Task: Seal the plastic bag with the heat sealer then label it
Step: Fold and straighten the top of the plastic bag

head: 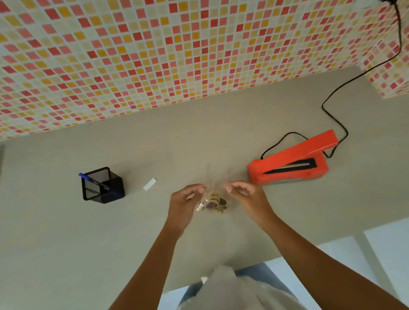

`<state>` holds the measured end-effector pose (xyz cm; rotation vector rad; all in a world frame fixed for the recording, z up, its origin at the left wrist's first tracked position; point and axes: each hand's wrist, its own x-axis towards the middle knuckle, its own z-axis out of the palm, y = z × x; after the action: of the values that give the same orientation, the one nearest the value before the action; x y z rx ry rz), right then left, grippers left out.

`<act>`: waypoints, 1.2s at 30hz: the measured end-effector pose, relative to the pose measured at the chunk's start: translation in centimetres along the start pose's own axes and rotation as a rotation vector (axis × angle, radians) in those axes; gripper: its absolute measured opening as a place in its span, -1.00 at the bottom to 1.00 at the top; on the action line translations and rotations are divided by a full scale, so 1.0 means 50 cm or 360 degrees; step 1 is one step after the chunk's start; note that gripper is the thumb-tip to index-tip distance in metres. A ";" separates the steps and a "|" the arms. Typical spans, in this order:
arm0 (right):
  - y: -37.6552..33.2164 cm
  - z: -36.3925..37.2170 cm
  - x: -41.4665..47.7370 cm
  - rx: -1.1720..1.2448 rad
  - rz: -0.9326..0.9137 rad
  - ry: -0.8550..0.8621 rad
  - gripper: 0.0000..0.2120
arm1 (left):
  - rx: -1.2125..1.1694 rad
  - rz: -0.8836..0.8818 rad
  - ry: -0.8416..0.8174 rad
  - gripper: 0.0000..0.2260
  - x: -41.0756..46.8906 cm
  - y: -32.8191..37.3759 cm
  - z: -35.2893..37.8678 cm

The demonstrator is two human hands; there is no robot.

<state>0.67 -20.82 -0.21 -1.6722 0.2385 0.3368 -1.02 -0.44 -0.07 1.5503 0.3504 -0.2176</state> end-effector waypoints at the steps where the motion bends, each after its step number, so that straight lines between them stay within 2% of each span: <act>1: -0.004 -0.003 -0.002 0.0009 -0.0044 0.0029 -0.87 | -0.0027 0.0038 -0.0007 -0.87 -0.001 0.001 -0.002; 7: -0.005 -0.010 -0.017 -0.0066 -0.0203 -0.0010 -0.81 | -0.0122 0.0103 -0.0152 -0.85 -0.003 -0.017 -0.012; 11: 0.018 -0.009 -0.008 -0.0333 -0.0109 -0.0122 -0.47 | -0.0140 0.0088 -0.0122 -0.80 -0.009 -0.022 -0.006; 13: 0.028 -0.005 0.004 -0.0400 -0.0077 -0.0155 -0.50 | -0.0117 0.0091 -0.0124 -0.84 -0.009 -0.019 0.000; 16: 0.025 0.009 0.012 -0.0428 -0.0102 -0.0160 -0.66 | -0.0064 0.0101 -0.0179 -0.88 -0.006 -0.012 0.006; 20: 0.024 0.022 0.013 -0.0369 -0.0164 -0.0001 -0.89 | 0.0023 0.0087 -0.0215 -0.86 0.004 -0.013 0.003; 25: 0.028 0.033 0.006 -0.0335 -0.0141 0.0087 -0.90 | 0.0042 0.0152 -0.0041 -0.87 0.013 -0.014 -0.012; 33: 0.037 0.043 -0.002 -0.0300 -0.0086 0.0000 -0.86 | -0.0025 -0.0030 -0.0162 -0.85 0.006 -0.027 -0.018; 36: 0.034 0.047 -0.005 -0.0286 -0.0003 -0.0136 -0.64 | 0.0093 -0.0081 -0.0261 -0.72 0.009 -0.031 -0.016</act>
<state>-0.35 -18.74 -1.94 -1.8298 0.1460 0.4376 -1.20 0.38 -1.64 1.5700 0.2559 -0.3953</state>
